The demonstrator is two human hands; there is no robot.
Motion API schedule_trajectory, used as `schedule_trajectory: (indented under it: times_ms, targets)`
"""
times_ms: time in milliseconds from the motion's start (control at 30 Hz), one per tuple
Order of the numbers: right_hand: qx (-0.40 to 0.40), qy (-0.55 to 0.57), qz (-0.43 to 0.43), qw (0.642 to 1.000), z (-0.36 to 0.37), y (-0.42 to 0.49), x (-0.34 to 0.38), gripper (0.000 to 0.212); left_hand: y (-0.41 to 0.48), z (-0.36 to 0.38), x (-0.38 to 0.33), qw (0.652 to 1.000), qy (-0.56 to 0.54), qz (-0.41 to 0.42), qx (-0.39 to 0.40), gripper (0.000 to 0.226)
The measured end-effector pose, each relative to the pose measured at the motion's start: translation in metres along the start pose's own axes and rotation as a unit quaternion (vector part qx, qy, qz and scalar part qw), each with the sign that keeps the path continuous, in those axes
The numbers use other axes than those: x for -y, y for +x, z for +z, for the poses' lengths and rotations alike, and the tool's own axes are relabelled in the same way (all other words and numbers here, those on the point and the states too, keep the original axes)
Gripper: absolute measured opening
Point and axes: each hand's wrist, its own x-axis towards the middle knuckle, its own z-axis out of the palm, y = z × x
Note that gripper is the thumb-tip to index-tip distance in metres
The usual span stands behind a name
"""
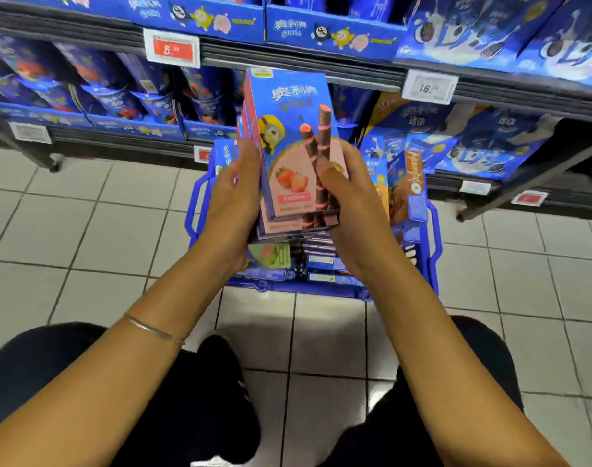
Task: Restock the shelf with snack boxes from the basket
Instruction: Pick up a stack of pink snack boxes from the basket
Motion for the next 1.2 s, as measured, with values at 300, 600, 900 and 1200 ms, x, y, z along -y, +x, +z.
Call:
schedule_trajectory:
  times_ms: [300,600,900,1200]
  targets:
    - [0.019,0.002,0.088,0.996,0.057,-0.059,0.132,0.022,-0.092,-0.007,-0.128,0.997,-0.004,-0.065,-0.046,0.087]
    - [0.116,-0.053,0.061,0.990,0.130,-0.147,0.359,0.030,-0.255,0.002,-0.345,0.994,-0.045,-0.042,-0.094,0.078]
    - [0.172,-0.015,-0.101,0.980,0.260,-0.187,0.567,0.038,-0.336,-0.012,-0.574,0.979,-0.079,0.158,-0.098,0.048]
    - [0.202,-0.052,-0.223,0.952,0.378,-0.175,0.663,0.044,-0.326,-0.073,-0.711,0.952,-0.113,0.279,-0.053,0.056]
